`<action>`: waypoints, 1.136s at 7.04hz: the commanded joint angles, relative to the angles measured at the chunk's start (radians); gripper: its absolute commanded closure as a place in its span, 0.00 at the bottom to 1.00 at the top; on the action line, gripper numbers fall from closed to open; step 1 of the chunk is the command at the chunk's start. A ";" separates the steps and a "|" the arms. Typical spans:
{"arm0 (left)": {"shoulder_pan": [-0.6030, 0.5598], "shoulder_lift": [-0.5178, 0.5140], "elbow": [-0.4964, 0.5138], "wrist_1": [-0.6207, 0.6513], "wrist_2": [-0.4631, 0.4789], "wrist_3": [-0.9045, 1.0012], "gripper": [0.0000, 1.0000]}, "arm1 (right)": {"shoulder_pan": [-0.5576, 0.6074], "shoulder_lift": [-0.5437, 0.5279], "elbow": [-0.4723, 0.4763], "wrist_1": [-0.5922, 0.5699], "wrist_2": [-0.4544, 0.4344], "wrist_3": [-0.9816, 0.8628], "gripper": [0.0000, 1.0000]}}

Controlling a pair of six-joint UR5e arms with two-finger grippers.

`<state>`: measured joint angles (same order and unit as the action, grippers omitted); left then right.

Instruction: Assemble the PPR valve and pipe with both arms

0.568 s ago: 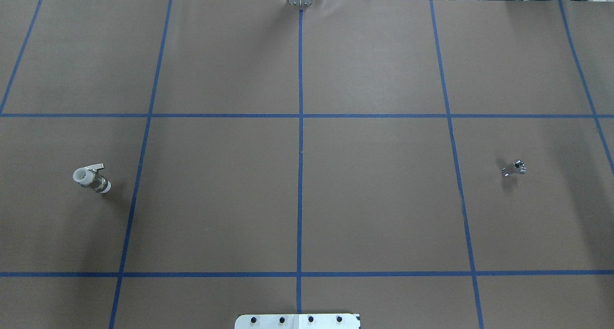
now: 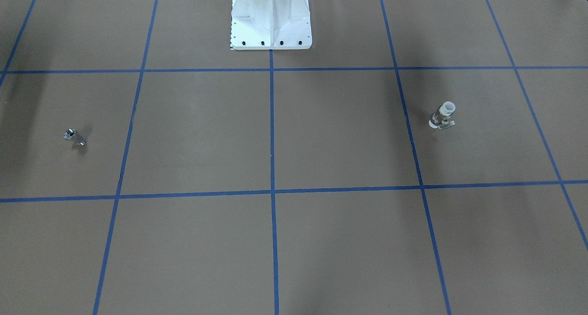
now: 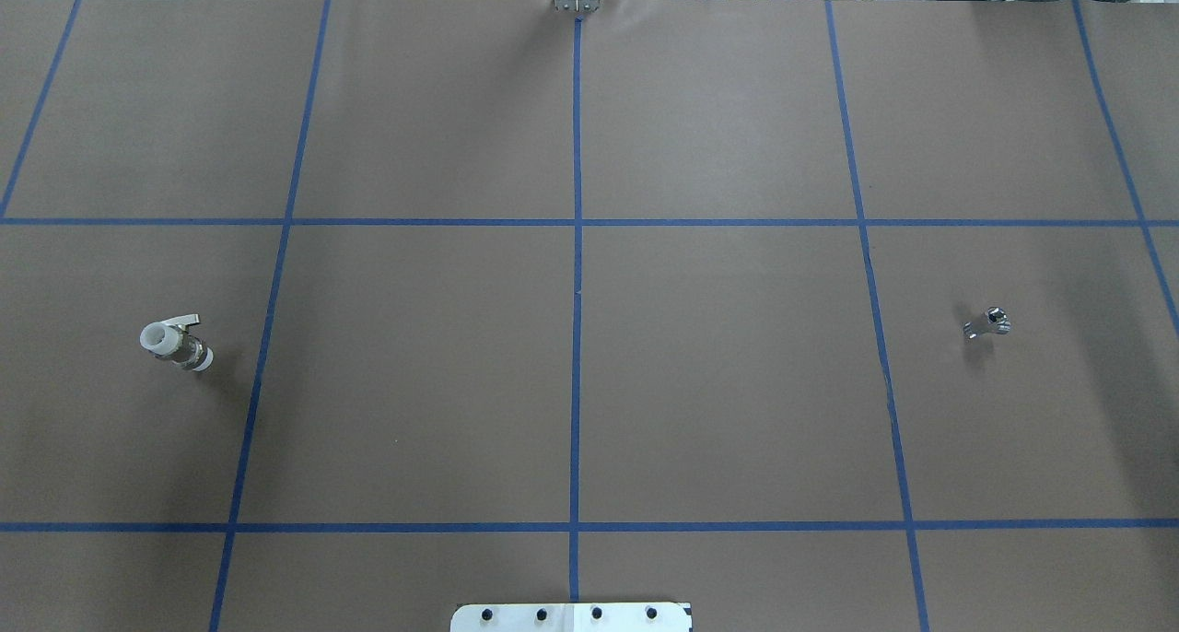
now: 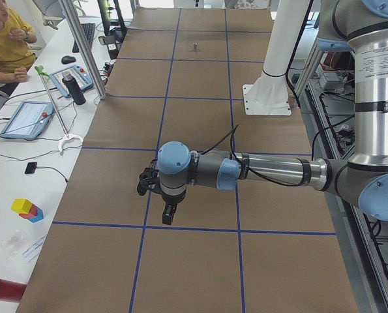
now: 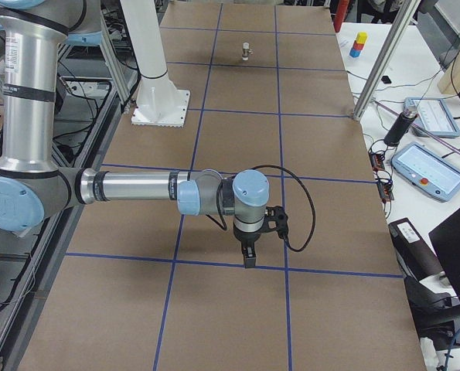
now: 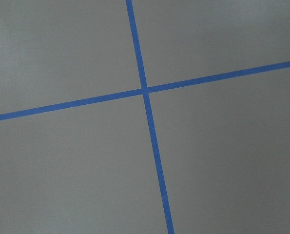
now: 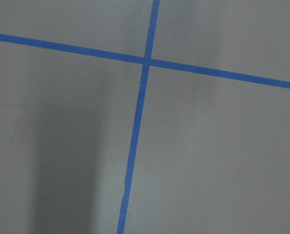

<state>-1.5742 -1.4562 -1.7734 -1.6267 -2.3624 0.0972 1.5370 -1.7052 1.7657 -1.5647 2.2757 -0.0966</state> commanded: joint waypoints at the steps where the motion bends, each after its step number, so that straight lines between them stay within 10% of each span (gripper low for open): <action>1: 0.000 -0.012 -0.039 -0.002 -0.003 -0.002 0.00 | 0.000 0.031 0.049 0.002 -0.004 0.008 0.00; 5: 0.076 -0.105 -0.040 -0.277 -0.014 -0.066 0.00 | 0.000 0.029 0.019 0.102 -0.005 0.053 0.00; 8: 0.265 -0.144 -0.046 -0.462 0.052 -0.560 0.00 | 0.000 0.025 -0.025 0.167 -0.007 0.066 0.00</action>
<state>-1.3837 -1.5927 -1.8171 -2.0127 -2.3520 -0.3131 1.5370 -1.6782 1.7556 -1.4174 2.2689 -0.0338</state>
